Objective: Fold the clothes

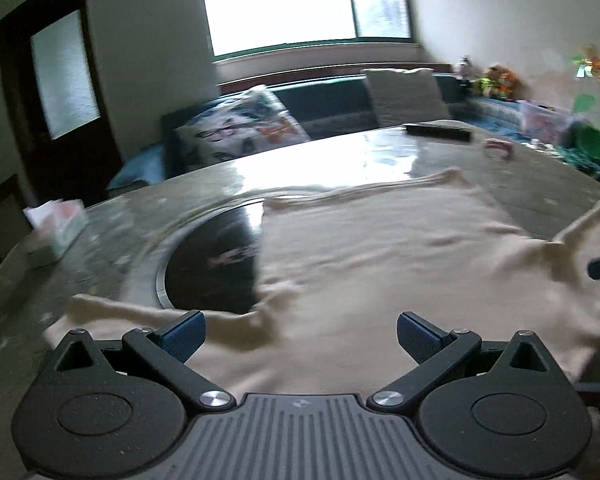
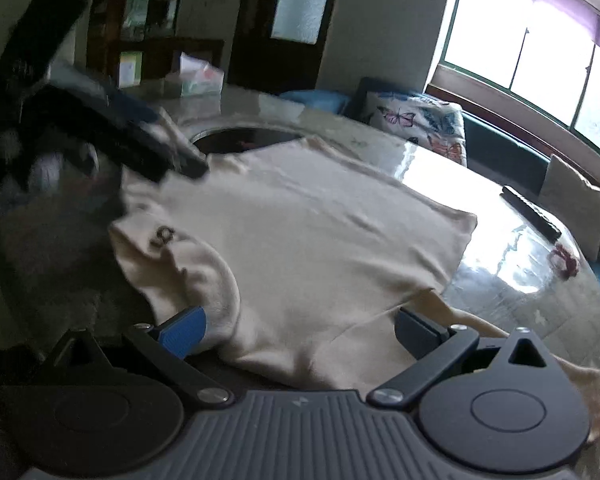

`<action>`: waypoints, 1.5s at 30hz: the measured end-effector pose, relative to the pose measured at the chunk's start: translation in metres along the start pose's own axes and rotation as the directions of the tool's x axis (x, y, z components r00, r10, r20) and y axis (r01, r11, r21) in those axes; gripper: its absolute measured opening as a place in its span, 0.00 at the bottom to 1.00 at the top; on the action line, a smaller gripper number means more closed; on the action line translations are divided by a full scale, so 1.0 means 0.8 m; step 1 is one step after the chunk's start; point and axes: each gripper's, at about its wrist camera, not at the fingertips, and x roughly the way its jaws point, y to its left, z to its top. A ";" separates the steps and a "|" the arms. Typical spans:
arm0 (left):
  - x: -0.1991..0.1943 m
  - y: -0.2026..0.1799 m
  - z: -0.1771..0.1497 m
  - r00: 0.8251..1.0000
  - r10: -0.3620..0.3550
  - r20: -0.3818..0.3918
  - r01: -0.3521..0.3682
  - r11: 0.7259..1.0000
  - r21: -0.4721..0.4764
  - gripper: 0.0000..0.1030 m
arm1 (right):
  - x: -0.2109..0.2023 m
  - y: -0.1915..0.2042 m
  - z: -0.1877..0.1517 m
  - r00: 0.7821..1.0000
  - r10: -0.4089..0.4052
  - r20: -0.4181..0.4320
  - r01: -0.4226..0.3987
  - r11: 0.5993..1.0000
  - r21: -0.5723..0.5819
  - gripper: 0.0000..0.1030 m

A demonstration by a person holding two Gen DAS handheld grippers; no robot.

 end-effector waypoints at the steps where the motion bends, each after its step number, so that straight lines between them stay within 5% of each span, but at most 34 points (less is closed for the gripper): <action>1: 0.001 -0.007 0.001 1.000 -0.011 0.000 0.011 1.000 0.008 1.00 | -0.005 -0.007 0.000 1.000 -0.004 0.006 0.003 0.999 0.033 0.98; 8: 0.010 -0.057 0.005 0.996 -0.088 -0.002 0.088 0.994 0.061 1.00 | -0.024 -0.079 -0.026 0.987 -0.158 -0.028 0.160 0.954 0.255 0.90; 18: 0.020 -0.100 0.002 0.991 -0.132 -0.030 0.135 0.984 0.113 1.00 | -0.037 -0.193 -0.086 0.908 -0.394 -0.141 0.411 0.778 0.475 0.75; 27: 0.023 -0.107 0.002 0.991 -0.125 -0.043 0.129 0.984 0.124 1.00 | -0.034 -0.242 -0.113 0.878 -0.447 -0.172 0.458 0.678 0.575 0.57; 30: 0.025 -0.109 0.002 0.992 -0.121 -0.047 0.126 0.984 0.127 1.00 | -0.033 -0.244 -0.113 0.868 -0.464 -0.175 0.473 0.669 0.574 0.45; 34: 0.027 -0.113 0.001 0.991 -0.121 -0.053 0.127 0.982 0.139 1.00 | -0.032 -0.247 -0.111 0.868 -0.466 -0.170 0.468 0.657 0.591 0.09; 45: 0.032 -0.118 0.002 0.991 -0.122 -0.050 0.129 0.980 0.153 1.00 | -0.064 -0.242 -0.087 0.877 -0.468 -0.109 0.436 0.683 0.586 0.08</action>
